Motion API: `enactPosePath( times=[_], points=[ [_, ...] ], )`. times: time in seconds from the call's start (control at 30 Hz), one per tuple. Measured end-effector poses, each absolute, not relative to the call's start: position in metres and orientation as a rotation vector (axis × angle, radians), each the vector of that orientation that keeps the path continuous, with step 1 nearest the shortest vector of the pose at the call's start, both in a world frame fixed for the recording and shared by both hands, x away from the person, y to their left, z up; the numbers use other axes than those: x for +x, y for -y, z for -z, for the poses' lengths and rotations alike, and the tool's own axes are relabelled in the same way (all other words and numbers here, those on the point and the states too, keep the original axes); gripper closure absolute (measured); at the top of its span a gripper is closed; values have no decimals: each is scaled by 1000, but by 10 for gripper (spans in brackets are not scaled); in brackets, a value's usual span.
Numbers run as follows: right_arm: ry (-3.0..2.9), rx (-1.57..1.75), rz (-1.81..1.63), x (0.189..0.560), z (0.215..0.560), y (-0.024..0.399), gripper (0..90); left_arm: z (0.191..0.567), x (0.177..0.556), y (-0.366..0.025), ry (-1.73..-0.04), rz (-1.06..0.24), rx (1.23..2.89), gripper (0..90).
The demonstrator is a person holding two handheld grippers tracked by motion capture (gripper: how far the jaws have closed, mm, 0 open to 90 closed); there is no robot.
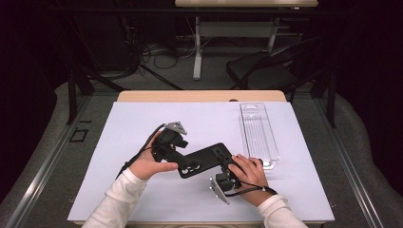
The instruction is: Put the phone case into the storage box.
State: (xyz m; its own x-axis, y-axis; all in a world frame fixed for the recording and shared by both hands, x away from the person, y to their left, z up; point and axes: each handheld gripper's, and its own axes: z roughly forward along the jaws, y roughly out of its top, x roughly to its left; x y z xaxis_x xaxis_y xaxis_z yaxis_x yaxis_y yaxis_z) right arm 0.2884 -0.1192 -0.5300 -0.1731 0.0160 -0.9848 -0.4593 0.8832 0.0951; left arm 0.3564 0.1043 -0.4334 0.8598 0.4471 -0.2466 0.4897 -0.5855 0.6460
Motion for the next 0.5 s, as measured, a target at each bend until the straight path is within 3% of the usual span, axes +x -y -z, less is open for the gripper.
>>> enactPosePath(
  times=[0.5],
  points=[
    [-1705,-320,-455,289,528,127,865,427,363,-129,-737,50,2223,93]
  ],
)
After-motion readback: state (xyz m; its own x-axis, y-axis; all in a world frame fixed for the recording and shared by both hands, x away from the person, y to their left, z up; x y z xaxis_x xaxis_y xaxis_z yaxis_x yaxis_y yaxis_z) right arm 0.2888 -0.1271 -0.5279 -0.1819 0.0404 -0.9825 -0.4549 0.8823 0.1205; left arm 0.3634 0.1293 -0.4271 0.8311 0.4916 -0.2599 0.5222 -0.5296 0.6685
